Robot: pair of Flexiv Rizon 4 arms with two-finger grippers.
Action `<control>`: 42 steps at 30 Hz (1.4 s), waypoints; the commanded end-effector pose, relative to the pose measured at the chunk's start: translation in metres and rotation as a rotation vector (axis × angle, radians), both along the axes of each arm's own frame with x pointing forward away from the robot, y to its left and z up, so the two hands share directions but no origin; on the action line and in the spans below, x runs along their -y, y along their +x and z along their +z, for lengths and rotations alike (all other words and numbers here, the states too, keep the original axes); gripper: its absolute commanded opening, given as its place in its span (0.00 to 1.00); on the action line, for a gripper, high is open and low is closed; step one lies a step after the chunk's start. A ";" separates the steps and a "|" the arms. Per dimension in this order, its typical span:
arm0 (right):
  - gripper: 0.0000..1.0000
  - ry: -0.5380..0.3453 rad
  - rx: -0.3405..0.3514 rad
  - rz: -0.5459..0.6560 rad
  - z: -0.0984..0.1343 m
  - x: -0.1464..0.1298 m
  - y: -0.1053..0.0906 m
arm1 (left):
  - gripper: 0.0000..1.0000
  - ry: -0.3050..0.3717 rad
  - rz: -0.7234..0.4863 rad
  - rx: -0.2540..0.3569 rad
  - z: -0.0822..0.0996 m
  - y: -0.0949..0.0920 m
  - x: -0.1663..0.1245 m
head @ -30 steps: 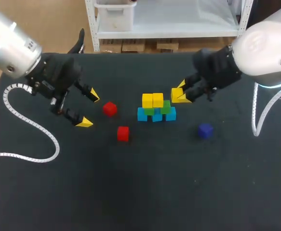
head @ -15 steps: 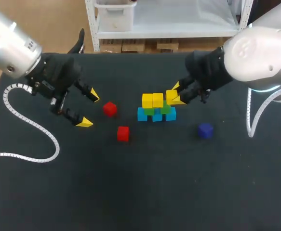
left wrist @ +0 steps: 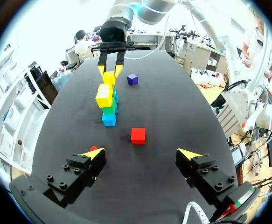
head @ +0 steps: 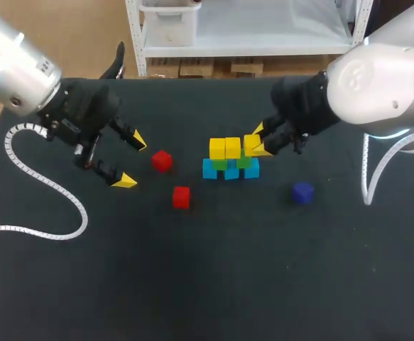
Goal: Place the blue cubes, place green cubes on the blue cubes, place the yellow cubes on the green cubes, then place the red cubes on the yellow cubes, and place purple cube on the red cubes.
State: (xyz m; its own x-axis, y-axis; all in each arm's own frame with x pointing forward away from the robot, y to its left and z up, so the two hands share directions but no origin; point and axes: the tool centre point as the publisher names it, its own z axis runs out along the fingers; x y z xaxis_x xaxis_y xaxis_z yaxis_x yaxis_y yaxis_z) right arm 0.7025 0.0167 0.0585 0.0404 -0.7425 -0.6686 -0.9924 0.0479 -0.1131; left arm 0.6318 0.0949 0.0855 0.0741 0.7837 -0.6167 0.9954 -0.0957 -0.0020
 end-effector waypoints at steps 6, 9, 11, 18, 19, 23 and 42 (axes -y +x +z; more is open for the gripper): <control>0.00 -0.001 -0.020 -0.003 -0.004 -0.003 0.004 | 1.00 -0.002 0.000 0.003 0.000 -0.001 -0.001; 0.00 -0.001 -0.022 -0.002 -0.004 -0.004 0.004 | 1.00 -0.002 0.000 0.003 0.000 -0.001 -0.001; 0.00 -0.001 -0.022 -0.001 -0.005 -0.004 0.005 | 1.00 -0.002 0.000 0.003 0.000 -0.001 -0.001; 0.00 -0.003 -0.026 0.002 -0.006 -0.005 0.005 | 1.00 -0.002 0.000 0.003 0.000 -0.001 -0.001; 0.00 -0.004 -0.027 0.001 -0.006 -0.005 0.005 | 1.00 -0.002 0.000 0.003 0.000 -0.001 -0.001; 0.00 -0.007 -0.028 0.000 -0.007 -0.005 0.006 | 1.00 -0.002 0.000 0.003 0.000 -0.001 -0.001; 0.00 -0.010 -0.032 -0.001 -0.009 -0.004 0.007 | 1.00 -0.002 0.000 0.003 0.000 -0.001 -0.001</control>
